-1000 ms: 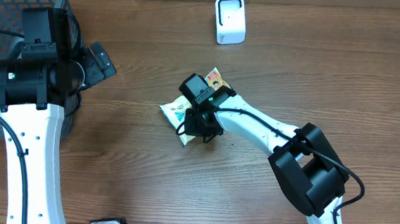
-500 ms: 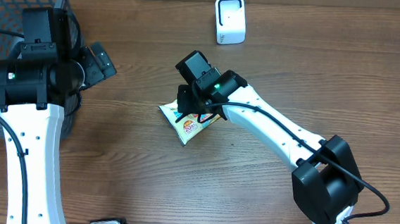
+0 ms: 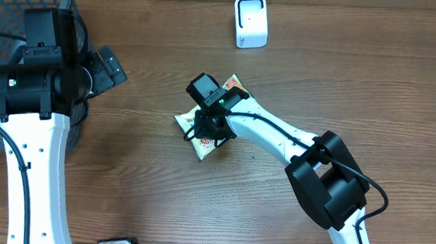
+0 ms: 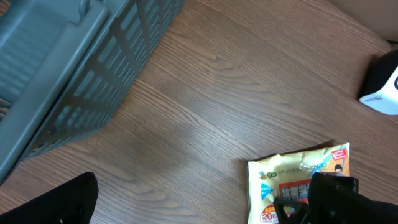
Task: Scan the item barcode
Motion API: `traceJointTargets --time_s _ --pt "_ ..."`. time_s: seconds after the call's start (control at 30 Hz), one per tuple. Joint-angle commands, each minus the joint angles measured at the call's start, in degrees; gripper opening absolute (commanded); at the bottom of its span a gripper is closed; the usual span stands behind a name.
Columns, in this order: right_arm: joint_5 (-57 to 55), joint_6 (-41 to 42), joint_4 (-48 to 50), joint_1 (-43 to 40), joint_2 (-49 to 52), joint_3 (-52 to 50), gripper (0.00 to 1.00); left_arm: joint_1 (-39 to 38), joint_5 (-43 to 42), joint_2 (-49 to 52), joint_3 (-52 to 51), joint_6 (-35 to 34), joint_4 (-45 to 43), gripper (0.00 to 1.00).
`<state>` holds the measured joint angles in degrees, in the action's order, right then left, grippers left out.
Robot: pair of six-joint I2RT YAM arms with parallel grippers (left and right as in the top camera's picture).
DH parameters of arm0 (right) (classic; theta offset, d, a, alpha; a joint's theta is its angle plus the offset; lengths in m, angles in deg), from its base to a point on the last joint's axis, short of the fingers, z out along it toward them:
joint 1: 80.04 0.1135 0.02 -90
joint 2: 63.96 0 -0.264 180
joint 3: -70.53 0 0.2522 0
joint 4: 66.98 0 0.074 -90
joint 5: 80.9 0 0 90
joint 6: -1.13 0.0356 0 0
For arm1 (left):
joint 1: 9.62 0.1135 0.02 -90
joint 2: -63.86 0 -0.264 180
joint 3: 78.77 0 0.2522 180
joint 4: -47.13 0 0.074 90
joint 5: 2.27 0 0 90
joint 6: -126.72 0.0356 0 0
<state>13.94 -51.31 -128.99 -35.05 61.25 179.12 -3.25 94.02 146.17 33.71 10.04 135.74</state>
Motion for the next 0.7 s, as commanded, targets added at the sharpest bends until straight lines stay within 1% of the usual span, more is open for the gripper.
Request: traceJointTargets --time_s 0.0,0.27,0.4,0.5,0.67 --pt "3.9 0.6 -0.8 0.4 0.8 -0.5 0.04 0.0 0.7 0.1 0.5 -0.6 0.0 1.0" --pt "3.3 -2.0 -6.2 -1.2 -4.3 5.7 0.04 0.0 0.7 0.1 0.5 -0.6 0.0 1.0" --pt "-2.6 -2.0 -6.6 -4.3 -6.9 9.2 0.04 0.0 0.7 0.1 0.5 -0.6 0.0 1.0" --pt "-6.8 -1.9 -5.7 -7.2 -7.3 9.5 0.04 0.0 0.7 0.1 0.5 -0.6 0.0 1.0" --pt "-6.3 0.5 -5.0 -11.6 -5.4 7.0 0.04 0.0 0.7 0.1 0.5 -0.6 0.0 1.0"
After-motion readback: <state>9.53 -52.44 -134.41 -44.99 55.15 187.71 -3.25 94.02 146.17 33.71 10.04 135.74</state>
